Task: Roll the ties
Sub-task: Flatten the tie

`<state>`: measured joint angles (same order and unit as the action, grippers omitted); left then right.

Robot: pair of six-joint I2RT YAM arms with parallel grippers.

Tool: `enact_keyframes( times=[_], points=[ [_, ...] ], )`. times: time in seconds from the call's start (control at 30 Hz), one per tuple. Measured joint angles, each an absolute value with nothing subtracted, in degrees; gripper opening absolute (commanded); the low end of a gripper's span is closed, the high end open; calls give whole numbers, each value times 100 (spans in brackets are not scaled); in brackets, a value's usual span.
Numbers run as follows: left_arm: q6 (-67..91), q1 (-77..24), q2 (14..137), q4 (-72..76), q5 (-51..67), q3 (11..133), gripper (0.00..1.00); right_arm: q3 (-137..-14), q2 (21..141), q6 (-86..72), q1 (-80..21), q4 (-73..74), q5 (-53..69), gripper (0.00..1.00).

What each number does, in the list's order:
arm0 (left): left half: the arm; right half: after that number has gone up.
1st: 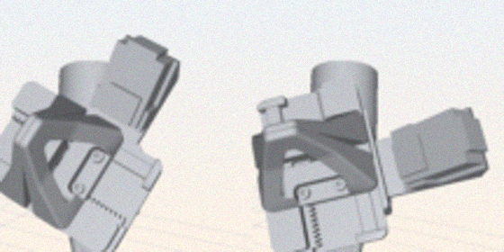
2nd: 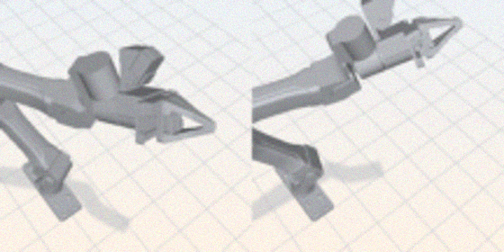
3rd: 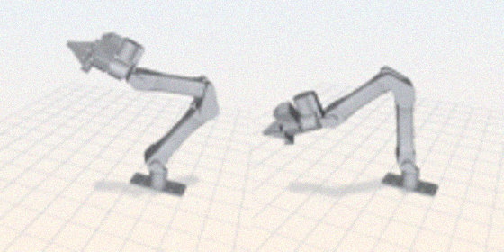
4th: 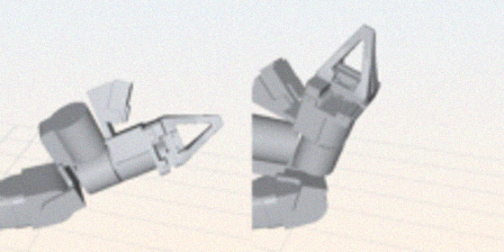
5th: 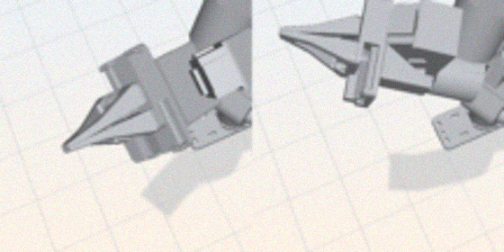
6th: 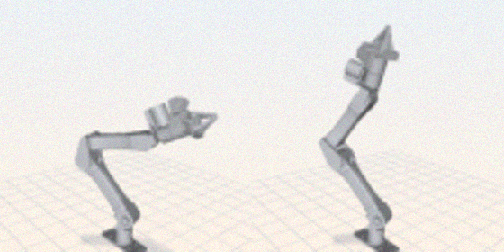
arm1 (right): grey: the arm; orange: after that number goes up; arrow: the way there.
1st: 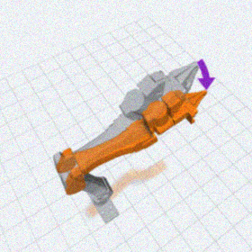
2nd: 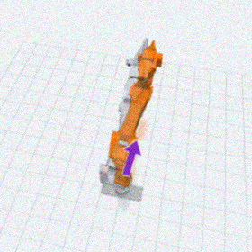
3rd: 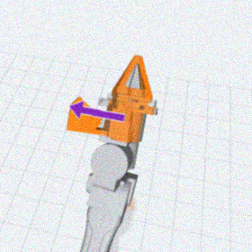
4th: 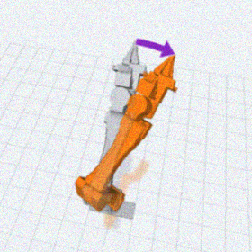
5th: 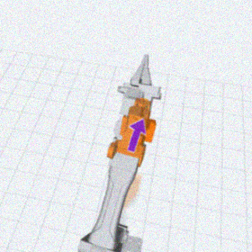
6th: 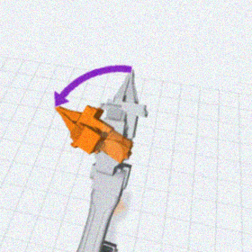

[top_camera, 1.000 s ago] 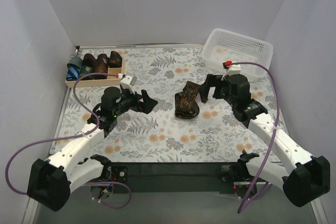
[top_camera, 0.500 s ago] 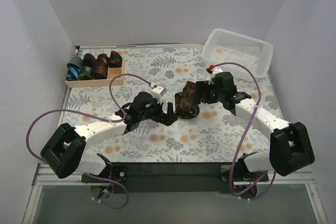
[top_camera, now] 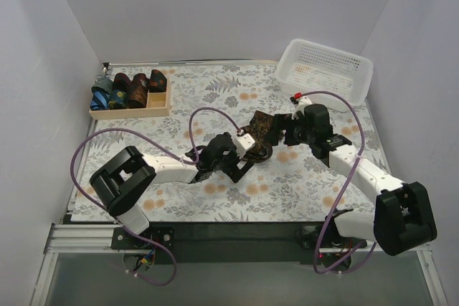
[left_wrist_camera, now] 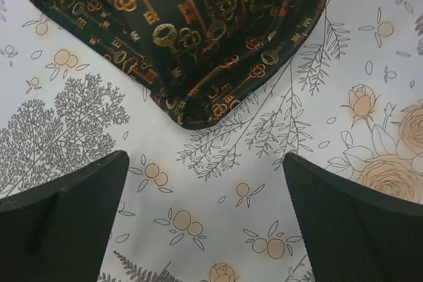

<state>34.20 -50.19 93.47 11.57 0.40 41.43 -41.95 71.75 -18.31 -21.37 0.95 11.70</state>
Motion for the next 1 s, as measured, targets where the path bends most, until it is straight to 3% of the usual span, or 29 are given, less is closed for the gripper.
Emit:
enact_keyframes(
  times=[0.33,0.43,0.53,0.6,0.63,0.7,0.83,1.0],
  points=[
    [2196,-5275,9804,1876,-145,4206,95,-4038,6737,-1903,-2018,-16,1387,85],
    [2040,-5304,9915,2145,-165,4209,86,-4036,6676,-1927,-1992,-19,1415,84],
    [1951,-5317,9996,2268,-167,4230,70,-4025,6665,-1933,-1984,-16,1435,84],
    [1885,-5341,10031,2270,-183,4270,42,-3975,6646,-1933,-1966,-16,1450,84],
    [1861,-5367,10040,2204,-220,4285,33,-3951,6639,-1933,-1951,-12,1468,84],
    [1898,-5415,10040,2117,-244,4289,25,-3951,6635,-1935,-1946,-19,1476,84],
    [2012,-5509,9913,1844,-255,4246,0,-3951,6635,-1933,-1925,-19,1479,84],
    [2333,-5529,9332,1262,-167,4174,0,-3951,6657,-1933,-1914,-23,1479,84]
  ],
)
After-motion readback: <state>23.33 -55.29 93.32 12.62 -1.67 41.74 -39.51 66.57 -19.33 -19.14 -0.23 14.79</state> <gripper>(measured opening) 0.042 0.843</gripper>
